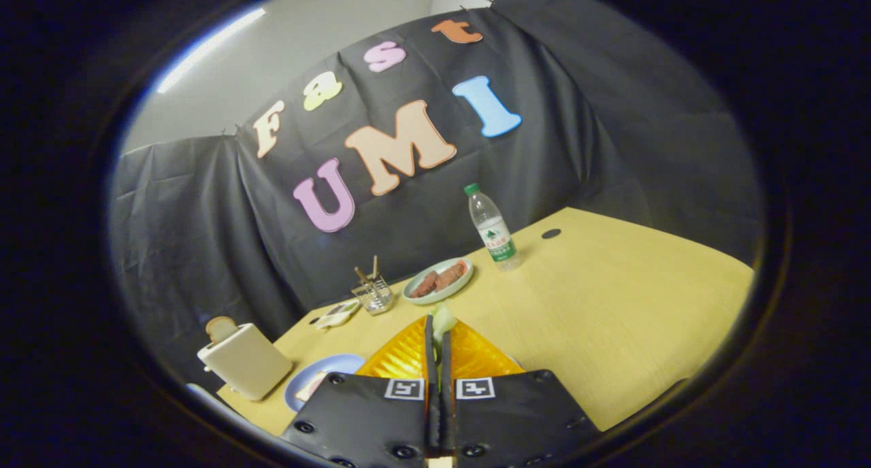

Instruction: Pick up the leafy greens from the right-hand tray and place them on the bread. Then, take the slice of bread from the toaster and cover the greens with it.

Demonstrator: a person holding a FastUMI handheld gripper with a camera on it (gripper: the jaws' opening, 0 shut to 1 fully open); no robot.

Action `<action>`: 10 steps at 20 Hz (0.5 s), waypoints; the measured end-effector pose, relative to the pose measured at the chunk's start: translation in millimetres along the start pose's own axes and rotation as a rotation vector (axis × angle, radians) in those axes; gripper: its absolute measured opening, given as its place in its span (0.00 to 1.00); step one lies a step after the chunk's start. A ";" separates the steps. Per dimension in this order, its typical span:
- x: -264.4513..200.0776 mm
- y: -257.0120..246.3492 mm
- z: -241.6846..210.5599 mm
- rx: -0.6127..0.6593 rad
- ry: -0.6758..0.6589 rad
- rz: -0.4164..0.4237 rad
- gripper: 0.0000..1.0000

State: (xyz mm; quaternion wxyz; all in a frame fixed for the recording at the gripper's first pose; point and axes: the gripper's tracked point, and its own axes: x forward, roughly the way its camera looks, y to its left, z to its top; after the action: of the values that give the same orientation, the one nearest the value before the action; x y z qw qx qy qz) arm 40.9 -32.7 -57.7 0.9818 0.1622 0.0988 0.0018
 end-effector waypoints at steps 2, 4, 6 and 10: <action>-3.0 19.0 3.6 0.001 -0.019 0.032 0.03; -3.2 40.4 3.1 0.003 -0.025 0.065 0.03; -1.1 67.9 -3.6 0.002 -0.012 0.109 0.03; 18.3 128.7 -29.9 -0.007 0.054 0.186 0.03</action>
State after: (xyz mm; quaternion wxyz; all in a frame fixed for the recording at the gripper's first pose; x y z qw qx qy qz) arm 56.7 99.4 -47.9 0.9749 0.1673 0.1099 0.0975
